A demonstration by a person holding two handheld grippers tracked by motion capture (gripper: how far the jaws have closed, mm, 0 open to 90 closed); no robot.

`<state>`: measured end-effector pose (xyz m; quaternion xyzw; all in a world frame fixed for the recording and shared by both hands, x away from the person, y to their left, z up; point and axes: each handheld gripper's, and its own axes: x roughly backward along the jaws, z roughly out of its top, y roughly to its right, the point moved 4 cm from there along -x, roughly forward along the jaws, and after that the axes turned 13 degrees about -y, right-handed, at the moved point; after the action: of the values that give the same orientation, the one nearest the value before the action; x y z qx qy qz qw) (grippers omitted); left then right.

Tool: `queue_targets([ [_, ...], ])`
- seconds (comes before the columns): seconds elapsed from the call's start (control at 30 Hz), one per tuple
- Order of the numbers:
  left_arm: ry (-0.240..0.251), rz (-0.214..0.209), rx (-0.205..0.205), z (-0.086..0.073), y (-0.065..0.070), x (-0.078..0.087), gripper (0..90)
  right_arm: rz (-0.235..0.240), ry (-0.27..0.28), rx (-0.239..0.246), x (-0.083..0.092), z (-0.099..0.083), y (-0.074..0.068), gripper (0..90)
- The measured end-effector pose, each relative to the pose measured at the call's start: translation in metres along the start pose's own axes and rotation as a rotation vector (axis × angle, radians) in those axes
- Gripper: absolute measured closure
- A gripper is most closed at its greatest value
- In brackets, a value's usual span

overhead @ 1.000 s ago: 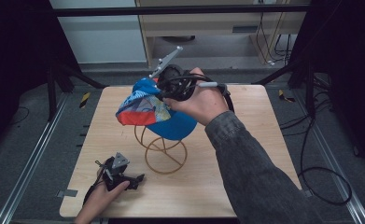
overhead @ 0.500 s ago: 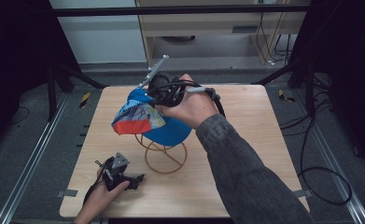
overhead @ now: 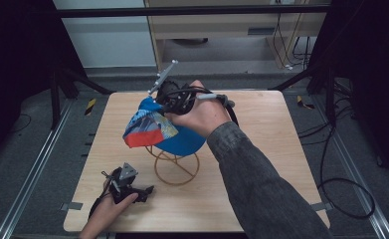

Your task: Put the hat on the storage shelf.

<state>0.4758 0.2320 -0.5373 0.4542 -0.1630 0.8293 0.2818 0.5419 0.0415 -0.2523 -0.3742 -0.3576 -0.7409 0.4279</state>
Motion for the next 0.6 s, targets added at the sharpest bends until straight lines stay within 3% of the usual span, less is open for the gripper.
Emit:
queue_targets([
  [0.6,0.0,0.0,0.0,0.0,0.0,0.0,0.0,0.011,-0.013,0.002,-0.0094,0.0007,-0.0025,89.0],
])
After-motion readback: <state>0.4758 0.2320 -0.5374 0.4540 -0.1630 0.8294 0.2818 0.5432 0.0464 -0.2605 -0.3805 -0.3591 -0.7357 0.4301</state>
